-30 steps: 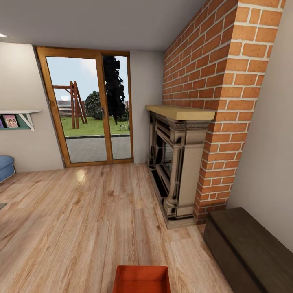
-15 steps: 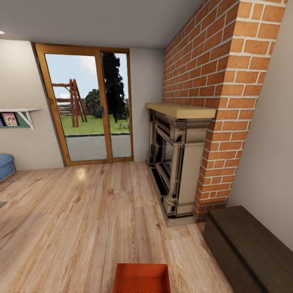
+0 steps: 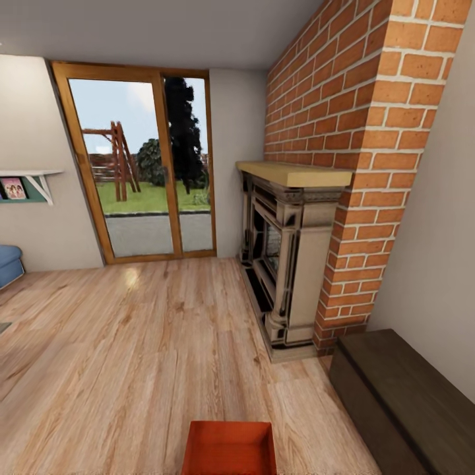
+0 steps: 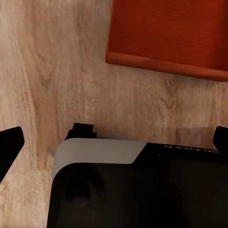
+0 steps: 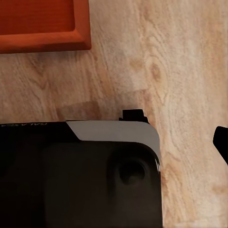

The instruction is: Move the two storage containers from the living room to the garage. In the garage, place one container on the floor and stack the other container on top of it (either order is fine).

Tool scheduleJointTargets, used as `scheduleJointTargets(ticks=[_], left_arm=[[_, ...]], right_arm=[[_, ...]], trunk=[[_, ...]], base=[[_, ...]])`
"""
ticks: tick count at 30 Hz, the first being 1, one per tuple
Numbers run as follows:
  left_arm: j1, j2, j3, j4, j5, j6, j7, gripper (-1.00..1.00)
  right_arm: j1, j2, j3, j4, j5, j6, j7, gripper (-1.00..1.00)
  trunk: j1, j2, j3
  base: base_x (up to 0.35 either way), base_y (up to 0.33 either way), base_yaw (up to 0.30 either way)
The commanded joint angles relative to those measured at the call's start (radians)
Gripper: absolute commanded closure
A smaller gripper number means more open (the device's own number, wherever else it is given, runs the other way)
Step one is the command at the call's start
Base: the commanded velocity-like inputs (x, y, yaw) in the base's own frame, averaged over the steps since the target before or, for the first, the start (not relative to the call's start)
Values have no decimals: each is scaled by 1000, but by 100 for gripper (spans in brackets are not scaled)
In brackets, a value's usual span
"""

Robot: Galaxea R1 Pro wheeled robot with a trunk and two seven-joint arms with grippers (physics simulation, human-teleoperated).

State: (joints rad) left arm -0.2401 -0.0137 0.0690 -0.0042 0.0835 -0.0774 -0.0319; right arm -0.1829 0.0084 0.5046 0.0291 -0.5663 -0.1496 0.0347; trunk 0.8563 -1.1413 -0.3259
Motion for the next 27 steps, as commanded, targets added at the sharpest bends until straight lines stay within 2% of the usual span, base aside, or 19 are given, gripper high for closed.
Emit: scheduleJointTargets(ticks=[1, 6, 14, 27], left_arm=[[-1, 0, 6, 1, 8, -3, -3, -100], [-1, 1, 6, 1, 8, -2, -3, -100], [-1, 1, 6, 1, 9, -3, -3, -100], [-1, 1, 6, 1, 9, -4, -3, -100]], right_arm=[[-1, 0, 8, 3, -10, -5, 4, -100], [-1, 0, 8, 3, -10, -5, 4, -100], [-1, 2, 8, 3, -10, -5, 4, -100], [-1, 2, 8, 3, -10, -5, 4, -100]], trunk=[[0, -1, -3], [0, -1, -11], [0, -1, -23], [0, -1, -44]], base=[[0, 0, 0], [0, 48, 0], [0, 216, 0], [0, 23, 0]])
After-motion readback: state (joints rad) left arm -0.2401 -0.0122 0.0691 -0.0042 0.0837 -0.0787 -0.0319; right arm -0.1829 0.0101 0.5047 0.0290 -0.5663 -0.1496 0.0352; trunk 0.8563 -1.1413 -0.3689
